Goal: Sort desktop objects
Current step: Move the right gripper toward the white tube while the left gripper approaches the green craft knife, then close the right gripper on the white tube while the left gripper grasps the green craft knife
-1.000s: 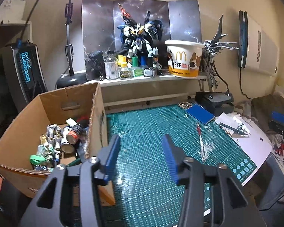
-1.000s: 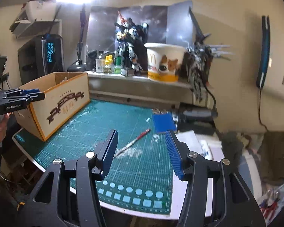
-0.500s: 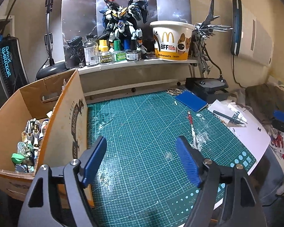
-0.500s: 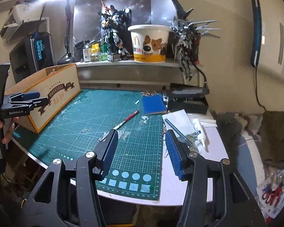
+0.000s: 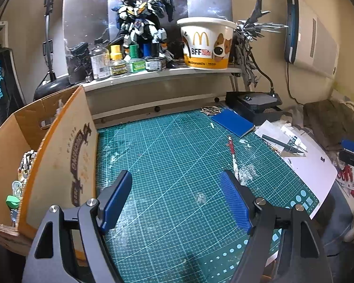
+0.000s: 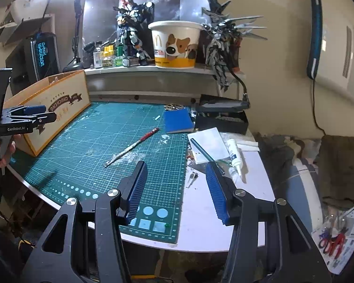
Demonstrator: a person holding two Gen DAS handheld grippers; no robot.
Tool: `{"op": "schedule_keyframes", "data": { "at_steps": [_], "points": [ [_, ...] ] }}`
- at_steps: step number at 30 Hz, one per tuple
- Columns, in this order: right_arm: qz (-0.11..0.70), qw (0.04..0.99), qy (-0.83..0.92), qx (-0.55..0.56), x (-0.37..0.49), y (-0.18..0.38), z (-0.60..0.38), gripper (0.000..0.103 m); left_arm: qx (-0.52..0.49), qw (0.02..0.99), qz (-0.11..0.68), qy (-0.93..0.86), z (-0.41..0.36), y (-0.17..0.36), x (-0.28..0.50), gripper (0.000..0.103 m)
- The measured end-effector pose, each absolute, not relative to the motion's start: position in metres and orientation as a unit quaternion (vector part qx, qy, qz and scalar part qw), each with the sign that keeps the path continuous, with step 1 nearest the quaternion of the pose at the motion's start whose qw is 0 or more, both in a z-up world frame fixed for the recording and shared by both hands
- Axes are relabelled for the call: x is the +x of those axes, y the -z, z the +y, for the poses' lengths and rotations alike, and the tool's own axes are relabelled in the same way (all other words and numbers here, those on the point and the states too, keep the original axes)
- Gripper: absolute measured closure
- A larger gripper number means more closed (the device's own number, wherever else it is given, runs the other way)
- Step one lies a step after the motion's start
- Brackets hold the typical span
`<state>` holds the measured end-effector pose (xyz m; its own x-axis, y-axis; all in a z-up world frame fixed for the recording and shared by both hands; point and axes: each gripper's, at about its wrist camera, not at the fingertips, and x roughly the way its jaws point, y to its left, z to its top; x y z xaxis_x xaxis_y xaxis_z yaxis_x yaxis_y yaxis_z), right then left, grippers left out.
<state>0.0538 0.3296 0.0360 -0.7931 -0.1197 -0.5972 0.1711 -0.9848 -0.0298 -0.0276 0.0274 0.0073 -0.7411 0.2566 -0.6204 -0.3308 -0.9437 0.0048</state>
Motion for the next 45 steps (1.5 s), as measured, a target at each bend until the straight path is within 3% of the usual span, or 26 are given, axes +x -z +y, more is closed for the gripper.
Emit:
{"op": "schedule_keyframes", "data": {
  "at_steps": [5, 12, 18, 25, 28, 45],
  "points": [
    [0.028, 0.061, 0.944, 0.323, 0.039, -0.03, 0.347, 0.064, -0.329, 0.178, 0.066, -0.925, 0.051, -0.002, -0.032, 0.025],
    [0.028, 0.002, 0.933, 0.359, -0.014, -0.012, 0.377, 0.067, -0.348, 0.193, 0.066, -0.915, 0.073, 0.011, -0.045, 0.025],
    [0.005, -0.016, 0.912, 0.41, -0.082, 0.018, 0.406, 0.081, -0.364, 0.205, 0.066, -0.906, 0.091, 0.022, -0.057, 0.025],
    [0.011, -0.009, 0.897, 0.443, -0.122, 0.045, 0.409, 0.081, -0.379, 0.21, 0.072, -0.898, 0.114, 0.034, -0.071, 0.025],
    [0.02, -0.009, 0.892, 0.451, -0.13, 0.054, 0.408, 0.075, -0.383, 0.214, 0.078, -0.895, 0.125, 0.037, -0.077, 0.025],
    [-0.023, 0.012, 0.901, 0.433, -0.121, 0.058, 0.427, 0.081, -0.398, 0.253, 0.1, -0.876, 0.189, 0.051, -0.099, 0.025]
  ]
}}
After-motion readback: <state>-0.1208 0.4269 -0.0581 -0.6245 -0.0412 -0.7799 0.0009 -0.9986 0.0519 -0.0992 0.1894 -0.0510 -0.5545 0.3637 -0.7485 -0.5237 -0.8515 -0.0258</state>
